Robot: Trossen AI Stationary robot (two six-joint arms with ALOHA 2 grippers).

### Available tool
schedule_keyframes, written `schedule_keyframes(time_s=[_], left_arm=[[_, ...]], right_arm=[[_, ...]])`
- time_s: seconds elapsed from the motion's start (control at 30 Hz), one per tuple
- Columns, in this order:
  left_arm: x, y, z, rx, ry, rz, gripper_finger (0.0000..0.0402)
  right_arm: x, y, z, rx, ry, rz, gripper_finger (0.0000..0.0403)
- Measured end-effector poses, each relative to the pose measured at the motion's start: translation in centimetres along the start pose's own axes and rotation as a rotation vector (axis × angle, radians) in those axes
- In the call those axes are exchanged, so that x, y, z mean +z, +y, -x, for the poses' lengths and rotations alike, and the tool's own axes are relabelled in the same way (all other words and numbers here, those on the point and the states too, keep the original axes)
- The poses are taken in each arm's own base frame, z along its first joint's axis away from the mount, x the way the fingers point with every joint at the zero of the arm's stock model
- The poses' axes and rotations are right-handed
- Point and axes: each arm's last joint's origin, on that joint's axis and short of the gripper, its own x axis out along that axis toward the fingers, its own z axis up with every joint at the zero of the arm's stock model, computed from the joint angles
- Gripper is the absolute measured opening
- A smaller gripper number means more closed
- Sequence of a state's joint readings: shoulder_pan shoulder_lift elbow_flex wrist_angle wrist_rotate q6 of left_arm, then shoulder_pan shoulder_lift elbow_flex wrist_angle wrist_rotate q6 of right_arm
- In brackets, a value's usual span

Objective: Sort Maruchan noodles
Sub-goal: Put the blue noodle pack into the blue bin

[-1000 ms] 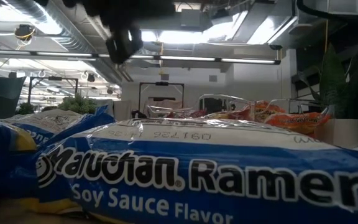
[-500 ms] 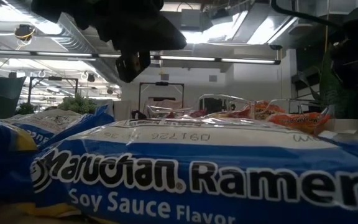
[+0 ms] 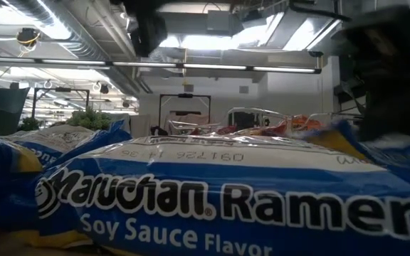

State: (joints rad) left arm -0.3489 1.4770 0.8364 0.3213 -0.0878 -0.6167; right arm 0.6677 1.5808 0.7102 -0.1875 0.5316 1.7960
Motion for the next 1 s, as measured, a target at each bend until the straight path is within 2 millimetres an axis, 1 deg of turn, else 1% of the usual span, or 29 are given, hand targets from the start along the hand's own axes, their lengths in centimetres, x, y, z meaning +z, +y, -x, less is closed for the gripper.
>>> schedule_keyframes(time_s=[0.1,0.2,0.4,0.53,0.6,0.77,0.9,1.0], left_arm=[[1.5,-1.1,2.0,-0.048,-0.058,-0.005,0.0],[3.0,-2.5,4.8,-0.103,-0.118,-0.017,0.0],[5.3,-5.2,11.2,-0.2,-0.295,-0.05,0.0],[6.1,-6.4,15.1,-0.229,-0.412,-0.079,0.0],[6.3,-6.7,16.6,-0.231,-0.459,-0.092,0.0],[6.5,-7.3,19.4,-0.25,-0.525,-0.113,0.0],[6.6,-7.4,20.6,-0.255,-0.553,-0.116,0.0],[6.6,-7.4,21.0,-0.257,-0.56,-0.122,0.0]], right_arm=[[1.2,1.3,0.1,0.03,-0.031,0.022,0.0028],[2.7,3.5,0.2,0.069,-0.059,0.063,0.0027],[6.2,9.0,0.5,0.154,-0.119,0.198,0.0026],[8.4,12.9,0.5,0.209,-0.178,0.284,0.0026],[9.3,14.7,0.0,0.224,-0.197,0.323,0.0026],[10.6,19.4,-2.2,0.285,-0.213,0.425,0.0026],[11.1,23.0,-4.0,0.341,-0.222,0.492,0.0026],[11.0,25.2,-5.5,0.406,-0.206,0.532,0.0026]])
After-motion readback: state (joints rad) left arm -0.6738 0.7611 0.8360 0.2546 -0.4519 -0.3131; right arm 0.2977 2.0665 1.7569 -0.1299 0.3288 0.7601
